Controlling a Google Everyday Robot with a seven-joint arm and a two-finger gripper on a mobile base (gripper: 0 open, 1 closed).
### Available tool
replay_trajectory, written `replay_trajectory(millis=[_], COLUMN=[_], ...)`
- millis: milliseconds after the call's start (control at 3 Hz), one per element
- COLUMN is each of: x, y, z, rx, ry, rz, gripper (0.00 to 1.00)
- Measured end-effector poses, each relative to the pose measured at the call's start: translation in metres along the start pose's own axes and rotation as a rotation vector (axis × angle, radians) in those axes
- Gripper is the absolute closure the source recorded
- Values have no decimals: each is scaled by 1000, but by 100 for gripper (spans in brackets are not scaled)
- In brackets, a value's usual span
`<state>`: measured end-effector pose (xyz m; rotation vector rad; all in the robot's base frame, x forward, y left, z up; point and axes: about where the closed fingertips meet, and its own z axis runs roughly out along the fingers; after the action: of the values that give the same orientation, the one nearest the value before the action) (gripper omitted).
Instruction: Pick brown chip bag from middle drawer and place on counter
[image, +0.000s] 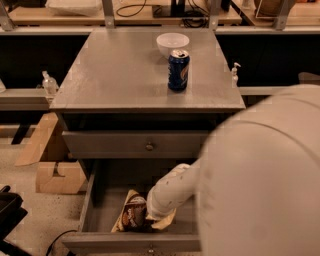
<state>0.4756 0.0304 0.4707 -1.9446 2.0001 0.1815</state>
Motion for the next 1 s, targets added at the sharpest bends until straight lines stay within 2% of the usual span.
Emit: replay_trajectory(millis=[333, 667, 1000], x=[-12, -43, -49], y=[13, 17, -17], z=[-63, -117, -203], rx=[42, 36, 95], ry=[-43, -109, -178], rz=[-47, -61, -9], gripper=[100, 100, 100])
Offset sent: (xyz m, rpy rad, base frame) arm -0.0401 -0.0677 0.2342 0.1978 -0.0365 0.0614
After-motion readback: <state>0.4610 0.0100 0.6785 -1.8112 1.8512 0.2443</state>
